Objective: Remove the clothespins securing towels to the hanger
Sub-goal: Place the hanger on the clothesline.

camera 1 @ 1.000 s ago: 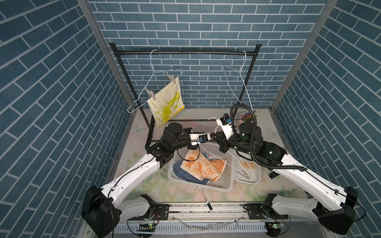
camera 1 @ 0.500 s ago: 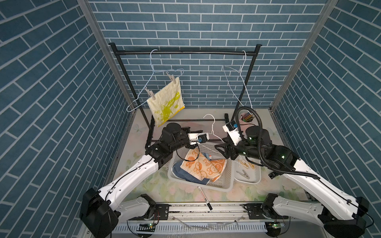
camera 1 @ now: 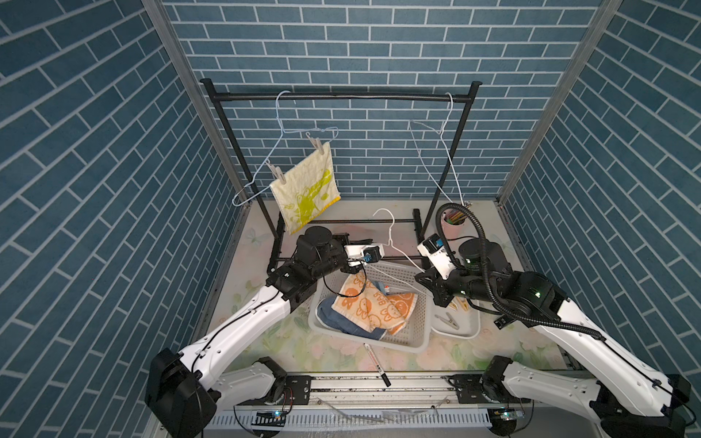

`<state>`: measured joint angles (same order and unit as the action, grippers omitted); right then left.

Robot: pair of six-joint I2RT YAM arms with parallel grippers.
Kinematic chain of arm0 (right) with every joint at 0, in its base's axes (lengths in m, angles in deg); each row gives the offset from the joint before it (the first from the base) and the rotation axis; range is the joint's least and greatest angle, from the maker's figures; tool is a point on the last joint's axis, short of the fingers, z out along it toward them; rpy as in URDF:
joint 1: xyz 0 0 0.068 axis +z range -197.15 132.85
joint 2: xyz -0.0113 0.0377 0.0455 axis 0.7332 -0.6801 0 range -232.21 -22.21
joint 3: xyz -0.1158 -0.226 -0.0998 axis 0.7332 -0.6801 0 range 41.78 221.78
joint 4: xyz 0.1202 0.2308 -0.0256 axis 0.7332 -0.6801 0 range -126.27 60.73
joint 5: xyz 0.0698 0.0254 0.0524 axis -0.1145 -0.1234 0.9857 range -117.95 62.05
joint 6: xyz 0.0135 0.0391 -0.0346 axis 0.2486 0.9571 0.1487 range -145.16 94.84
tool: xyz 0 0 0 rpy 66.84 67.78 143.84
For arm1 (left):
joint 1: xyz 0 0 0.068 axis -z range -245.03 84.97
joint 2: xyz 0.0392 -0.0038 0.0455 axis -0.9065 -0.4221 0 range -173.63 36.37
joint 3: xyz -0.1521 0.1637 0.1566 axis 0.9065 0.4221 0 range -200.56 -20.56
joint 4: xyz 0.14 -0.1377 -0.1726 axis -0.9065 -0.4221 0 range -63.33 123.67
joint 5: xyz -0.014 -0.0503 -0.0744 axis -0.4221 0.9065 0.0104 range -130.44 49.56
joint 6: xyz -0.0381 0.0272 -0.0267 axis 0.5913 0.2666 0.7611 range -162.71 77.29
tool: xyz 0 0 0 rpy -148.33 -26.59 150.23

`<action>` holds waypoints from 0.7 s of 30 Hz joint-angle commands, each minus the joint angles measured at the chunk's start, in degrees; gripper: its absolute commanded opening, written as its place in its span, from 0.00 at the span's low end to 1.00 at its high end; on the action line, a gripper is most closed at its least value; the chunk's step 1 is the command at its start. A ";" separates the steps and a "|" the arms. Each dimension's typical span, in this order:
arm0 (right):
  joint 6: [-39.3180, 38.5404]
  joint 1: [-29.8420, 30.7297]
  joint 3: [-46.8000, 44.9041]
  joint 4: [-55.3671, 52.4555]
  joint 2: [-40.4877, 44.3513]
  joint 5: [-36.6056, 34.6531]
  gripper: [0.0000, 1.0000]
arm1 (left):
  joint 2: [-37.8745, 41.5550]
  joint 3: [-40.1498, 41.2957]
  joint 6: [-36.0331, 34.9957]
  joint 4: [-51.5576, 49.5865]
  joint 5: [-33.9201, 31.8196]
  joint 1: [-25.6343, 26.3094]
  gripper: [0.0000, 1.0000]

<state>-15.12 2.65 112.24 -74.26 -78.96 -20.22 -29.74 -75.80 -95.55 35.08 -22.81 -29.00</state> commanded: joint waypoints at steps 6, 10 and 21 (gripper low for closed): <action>-3.99 -0.24 5.38 3.06 -2.43 -6.82 0.00 | 5.43 1.22 10.18 4.32 0.04 -0.99 0.61; -5.52 -0.14 8.90 7.37 -5.91 -13.39 0.00 | 11.57 4.33 16.39 6.56 -0.99 -2.14 0.77; -10.80 -4.52 26.64 18.61 -22.98 -26.27 0.00 | 33.49 16.90 27.87 -2.60 -16.62 -2.57 0.84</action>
<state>-23.75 -0.08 135.30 -62.39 -99.18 -42.41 0.10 -62.08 -72.62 36.63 -33.82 -31.32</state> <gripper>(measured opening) 0.048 0.837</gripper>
